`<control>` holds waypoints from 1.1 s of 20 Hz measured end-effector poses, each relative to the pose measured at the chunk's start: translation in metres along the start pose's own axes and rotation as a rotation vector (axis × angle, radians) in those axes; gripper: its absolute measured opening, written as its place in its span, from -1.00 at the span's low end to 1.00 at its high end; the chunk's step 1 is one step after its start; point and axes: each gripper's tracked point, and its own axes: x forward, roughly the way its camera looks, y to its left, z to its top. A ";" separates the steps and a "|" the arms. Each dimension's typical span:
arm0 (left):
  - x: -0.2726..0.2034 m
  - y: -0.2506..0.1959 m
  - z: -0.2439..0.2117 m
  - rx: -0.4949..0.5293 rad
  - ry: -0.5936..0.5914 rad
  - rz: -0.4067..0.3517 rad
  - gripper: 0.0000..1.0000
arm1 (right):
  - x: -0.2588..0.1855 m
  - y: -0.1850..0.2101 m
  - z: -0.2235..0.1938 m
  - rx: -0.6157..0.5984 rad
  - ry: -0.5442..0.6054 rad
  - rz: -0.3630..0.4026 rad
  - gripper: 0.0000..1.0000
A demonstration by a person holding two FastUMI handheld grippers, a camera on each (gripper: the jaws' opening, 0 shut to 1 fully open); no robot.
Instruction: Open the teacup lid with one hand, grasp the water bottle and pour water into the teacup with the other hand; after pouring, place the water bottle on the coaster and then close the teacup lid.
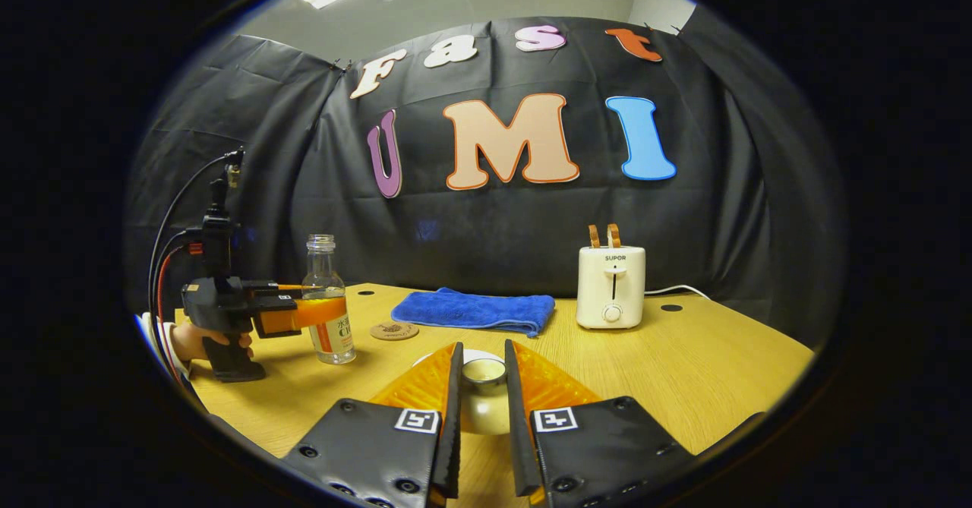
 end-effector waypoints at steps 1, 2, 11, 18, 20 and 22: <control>0.000 -0.002 0.000 0.013 0.010 -0.007 0.35 | 0.001 -0.001 0.001 0.000 0.000 -0.004 -0.37; -0.001 -0.003 0.002 0.028 0.019 -0.015 0.35 | 0.001 -0.001 0.001 0.000 0.001 -0.004 -0.37; 0.003 -0.009 0.036 0.292 0.069 -0.088 0.35 | -0.004 -0.008 0.001 0.001 0.001 -0.006 -0.37; 0.010 -0.030 0.038 0.505 0.132 -0.159 0.35 | -0.008 -0.030 0.002 -0.001 0.002 -0.045 -0.39; 0.014 -0.038 0.034 0.576 0.137 -0.175 0.36 | -0.007 -0.038 0.001 -0.001 0.002 -0.062 -0.40; 0.015 -0.050 0.035 0.661 0.118 -0.199 0.37 | -0.005 -0.046 0.002 -0.001 0.002 -0.076 -0.40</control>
